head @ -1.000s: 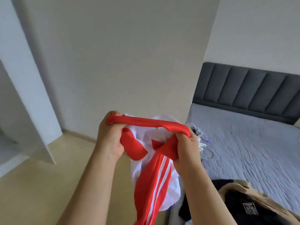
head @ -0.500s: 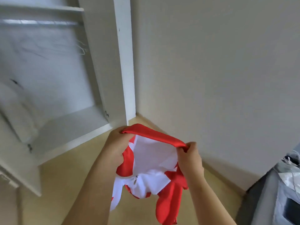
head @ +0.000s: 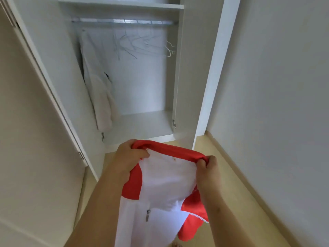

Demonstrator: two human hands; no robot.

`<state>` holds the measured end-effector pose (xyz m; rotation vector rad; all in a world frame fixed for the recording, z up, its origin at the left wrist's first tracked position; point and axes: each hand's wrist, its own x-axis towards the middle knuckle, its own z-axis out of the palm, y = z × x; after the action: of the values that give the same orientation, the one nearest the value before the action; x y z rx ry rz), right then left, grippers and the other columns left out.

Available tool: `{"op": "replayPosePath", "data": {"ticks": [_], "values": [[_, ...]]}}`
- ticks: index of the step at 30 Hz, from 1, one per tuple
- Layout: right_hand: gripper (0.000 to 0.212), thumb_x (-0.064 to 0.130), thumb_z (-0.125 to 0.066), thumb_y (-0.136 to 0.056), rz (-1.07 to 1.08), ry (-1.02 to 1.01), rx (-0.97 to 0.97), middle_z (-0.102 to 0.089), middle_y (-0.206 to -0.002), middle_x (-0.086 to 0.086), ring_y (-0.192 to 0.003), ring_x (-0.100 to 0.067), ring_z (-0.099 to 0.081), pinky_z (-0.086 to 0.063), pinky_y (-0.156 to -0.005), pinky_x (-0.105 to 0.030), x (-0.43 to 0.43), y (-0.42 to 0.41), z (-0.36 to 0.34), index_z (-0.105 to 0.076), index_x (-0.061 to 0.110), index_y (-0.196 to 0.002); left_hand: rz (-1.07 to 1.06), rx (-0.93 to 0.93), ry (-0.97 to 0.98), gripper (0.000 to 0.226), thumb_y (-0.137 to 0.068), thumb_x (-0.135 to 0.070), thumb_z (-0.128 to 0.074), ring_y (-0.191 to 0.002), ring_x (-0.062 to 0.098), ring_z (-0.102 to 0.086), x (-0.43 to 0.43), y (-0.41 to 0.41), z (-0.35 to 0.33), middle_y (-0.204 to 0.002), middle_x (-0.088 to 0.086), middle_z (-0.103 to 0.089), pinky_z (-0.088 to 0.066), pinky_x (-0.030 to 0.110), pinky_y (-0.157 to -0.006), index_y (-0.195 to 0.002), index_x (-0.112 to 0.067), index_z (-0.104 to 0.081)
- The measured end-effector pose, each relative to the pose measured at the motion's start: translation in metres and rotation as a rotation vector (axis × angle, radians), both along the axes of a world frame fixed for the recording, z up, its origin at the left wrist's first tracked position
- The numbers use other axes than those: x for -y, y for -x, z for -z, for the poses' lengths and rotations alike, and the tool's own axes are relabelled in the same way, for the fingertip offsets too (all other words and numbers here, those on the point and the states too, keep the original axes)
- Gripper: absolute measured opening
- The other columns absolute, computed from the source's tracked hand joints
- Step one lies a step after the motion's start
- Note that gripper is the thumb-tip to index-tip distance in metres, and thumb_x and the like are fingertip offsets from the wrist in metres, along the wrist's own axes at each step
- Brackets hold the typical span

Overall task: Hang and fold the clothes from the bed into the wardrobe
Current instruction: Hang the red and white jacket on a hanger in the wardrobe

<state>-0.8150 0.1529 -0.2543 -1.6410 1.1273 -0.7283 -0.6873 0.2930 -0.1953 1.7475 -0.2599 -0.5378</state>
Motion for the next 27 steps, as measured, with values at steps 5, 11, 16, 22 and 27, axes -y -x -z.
{"op": "replayPosePath", "data": {"ticks": [5,11,16,22,27], "values": [[0.014,0.01,-0.049,-0.085,-0.207,0.031,0.05,-0.052,-0.08,0.009,-0.072,-0.002,-0.049,-0.035,-0.059,-0.022,0.045,-0.061,-0.008,-0.046,0.018,-0.096,-0.214,0.185,-0.178,0.02,-0.076,0.003,-0.059,-0.074,0.028,-0.056,0.03,-0.053,0.024,-0.077,0.011,-0.059,-0.045,0.035,-0.07,-0.079,-0.017,-0.056],[0.019,0.016,-0.054,-0.088,-0.406,0.134,-0.001,-0.056,-0.074,0.012,-0.068,-0.001,-0.05,-0.033,-0.055,-0.012,0.108,-0.129,-0.015,-0.046,0.029,-0.077,-0.533,0.113,-0.126,0.007,-0.089,-0.008,-0.049,-0.064,0.018,-0.052,0.093,-0.11,0.028,-0.074,0.006,-0.057,-0.038,0.027,-0.054,-0.09,-0.014,-0.05],[0.026,0.016,-0.054,-0.091,-0.499,0.16,-0.018,-0.051,-0.065,0.008,-0.058,-0.004,-0.045,-0.038,-0.051,-0.004,0.131,-0.184,-0.013,-0.043,0.023,-0.068,-0.716,-0.277,0.141,0.011,-0.086,-0.003,-0.053,-0.065,0.02,-0.047,0.11,-0.143,0.022,-0.069,0.006,-0.054,-0.034,0.03,-0.057,-0.078,-0.011,-0.053],[0.013,0.014,-0.051,-0.09,-0.58,0.107,0.0,-0.055,-0.074,0.001,-0.063,-0.008,-0.046,-0.036,-0.054,-0.013,0.138,-0.246,-0.011,-0.049,0.015,-0.078,-0.764,-0.493,0.3,0.016,-0.077,0.005,-0.057,-0.068,0.023,-0.051,0.109,-0.189,0.018,-0.072,0.007,-0.057,-0.041,0.032,-0.066,-0.069,-0.008,-0.056],[0.019,0.013,-0.055,-0.087,-0.595,0.115,0.02,-0.053,-0.072,0.003,-0.061,-0.007,-0.045,-0.035,-0.051,-0.011,0.148,-0.308,-0.012,-0.047,0.017,-0.071,-0.81,-0.432,0.39,0.02,-0.078,0.002,-0.057,-0.063,0.019,-0.051,0.119,-0.25,0.017,-0.06,0.003,-0.057,-0.04,0.028,-0.059,-0.064,-0.011,-0.057]]}}
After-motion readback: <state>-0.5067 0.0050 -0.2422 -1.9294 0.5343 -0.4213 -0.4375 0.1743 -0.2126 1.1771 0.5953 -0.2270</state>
